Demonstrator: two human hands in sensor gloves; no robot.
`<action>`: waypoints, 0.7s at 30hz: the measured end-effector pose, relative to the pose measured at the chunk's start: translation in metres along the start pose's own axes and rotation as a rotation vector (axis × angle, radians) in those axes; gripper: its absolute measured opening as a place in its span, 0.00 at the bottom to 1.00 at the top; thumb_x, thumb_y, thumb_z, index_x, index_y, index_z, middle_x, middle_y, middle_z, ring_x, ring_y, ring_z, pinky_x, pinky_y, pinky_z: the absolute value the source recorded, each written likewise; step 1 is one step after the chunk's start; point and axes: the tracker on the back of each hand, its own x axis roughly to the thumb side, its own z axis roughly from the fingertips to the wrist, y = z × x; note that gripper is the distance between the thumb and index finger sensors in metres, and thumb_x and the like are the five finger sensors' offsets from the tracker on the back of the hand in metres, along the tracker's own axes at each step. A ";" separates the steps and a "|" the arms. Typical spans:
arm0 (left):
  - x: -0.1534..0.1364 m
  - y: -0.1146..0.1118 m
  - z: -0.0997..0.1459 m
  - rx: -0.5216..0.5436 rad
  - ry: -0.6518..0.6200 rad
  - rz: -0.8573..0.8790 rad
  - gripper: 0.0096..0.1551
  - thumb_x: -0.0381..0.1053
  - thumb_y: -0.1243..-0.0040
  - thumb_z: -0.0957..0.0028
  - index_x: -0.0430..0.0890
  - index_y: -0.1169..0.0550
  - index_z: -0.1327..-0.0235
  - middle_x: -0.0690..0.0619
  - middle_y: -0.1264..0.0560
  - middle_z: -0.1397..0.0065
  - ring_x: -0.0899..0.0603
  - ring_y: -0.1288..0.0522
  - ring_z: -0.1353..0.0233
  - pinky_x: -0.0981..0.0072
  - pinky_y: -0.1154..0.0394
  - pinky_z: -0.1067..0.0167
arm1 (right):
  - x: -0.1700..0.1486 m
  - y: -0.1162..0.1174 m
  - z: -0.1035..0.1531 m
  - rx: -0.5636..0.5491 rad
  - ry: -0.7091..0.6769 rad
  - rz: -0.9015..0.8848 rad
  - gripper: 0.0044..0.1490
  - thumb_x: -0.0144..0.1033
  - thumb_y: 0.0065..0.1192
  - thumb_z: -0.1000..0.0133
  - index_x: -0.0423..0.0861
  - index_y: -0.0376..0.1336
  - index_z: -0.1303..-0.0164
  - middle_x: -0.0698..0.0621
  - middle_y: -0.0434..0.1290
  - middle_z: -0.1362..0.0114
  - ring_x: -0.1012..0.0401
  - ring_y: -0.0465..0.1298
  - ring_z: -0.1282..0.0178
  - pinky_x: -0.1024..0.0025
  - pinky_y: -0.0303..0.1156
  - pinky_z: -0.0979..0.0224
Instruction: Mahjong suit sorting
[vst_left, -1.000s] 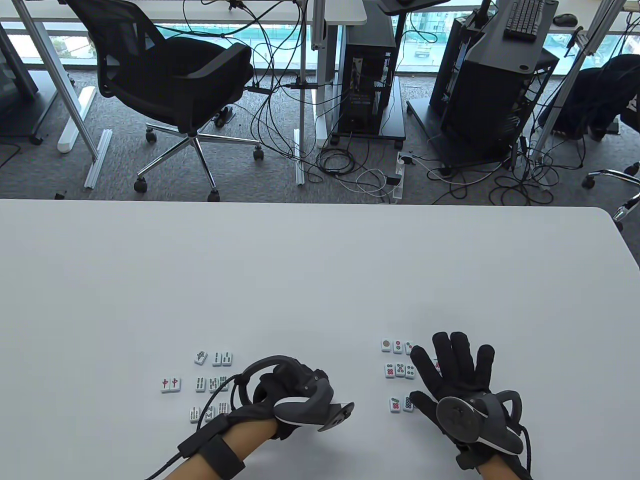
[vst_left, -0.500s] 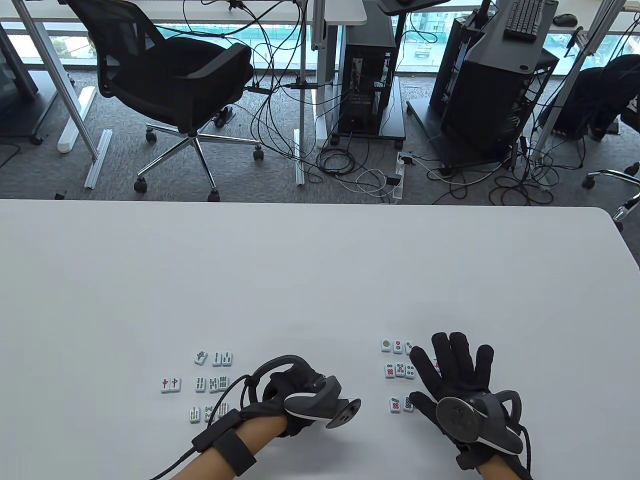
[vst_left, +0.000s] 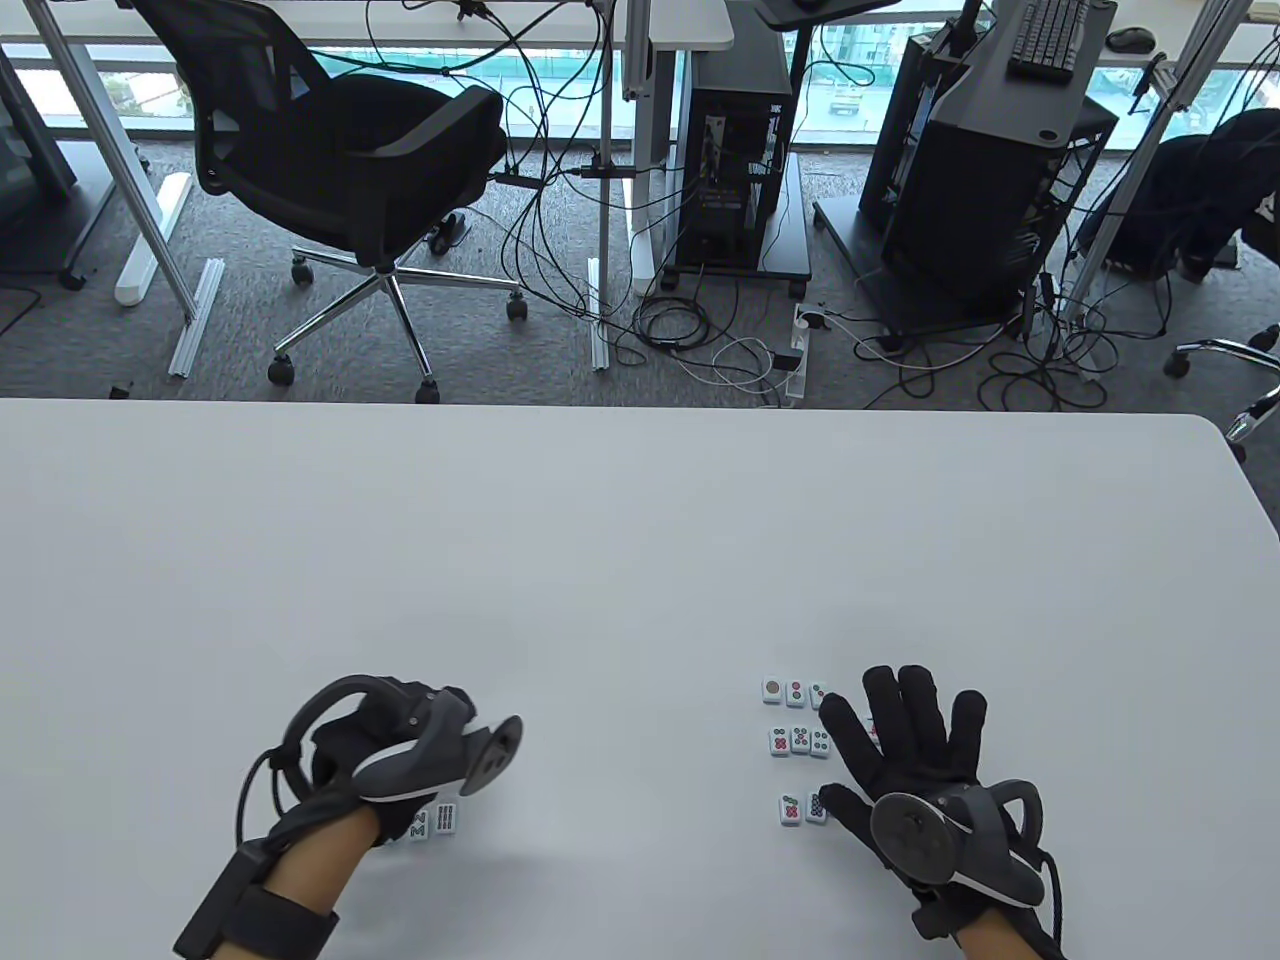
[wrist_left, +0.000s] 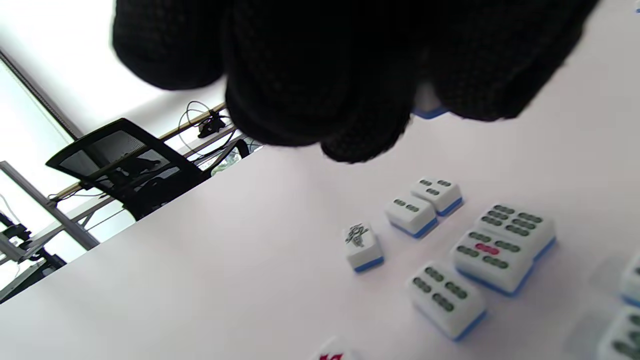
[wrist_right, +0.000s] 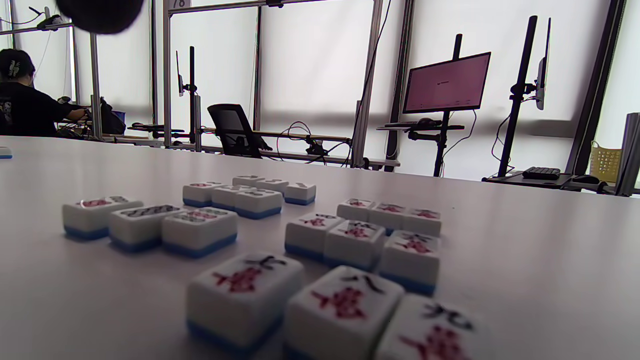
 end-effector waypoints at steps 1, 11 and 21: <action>-0.010 -0.007 0.003 -0.020 0.033 0.001 0.36 0.61 0.29 0.68 0.50 0.20 0.44 0.62 0.14 0.54 0.53 0.14 0.63 0.58 0.18 0.55 | 0.000 0.000 0.000 0.001 0.001 0.001 0.50 0.66 0.43 0.43 0.63 0.29 0.18 0.47 0.26 0.12 0.44 0.24 0.17 0.31 0.25 0.23; -0.052 -0.076 0.015 -0.224 0.164 0.010 0.36 0.61 0.29 0.68 0.51 0.20 0.44 0.62 0.14 0.54 0.54 0.14 0.63 0.58 0.18 0.55 | 0.001 0.001 0.000 0.019 0.004 0.009 0.50 0.66 0.43 0.43 0.63 0.29 0.18 0.47 0.26 0.12 0.45 0.24 0.17 0.31 0.25 0.23; -0.039 -0.085 0.003 -0.234 0.135 -0.023 0.36 0.62 0.30 0.68 0.51 0.20 0.44 0.62 0.14 0.54 0.54 0.14 0.64 0.58 0.18 0.55 | 0.002 0.000 -0.001 0.024 0.007 0.012 0.50 0.66 0.43 0.43 0.63 0.29 0.18 0.47 0.26 0.12 0.45 0.24 0.17 0.31 0.25 0.23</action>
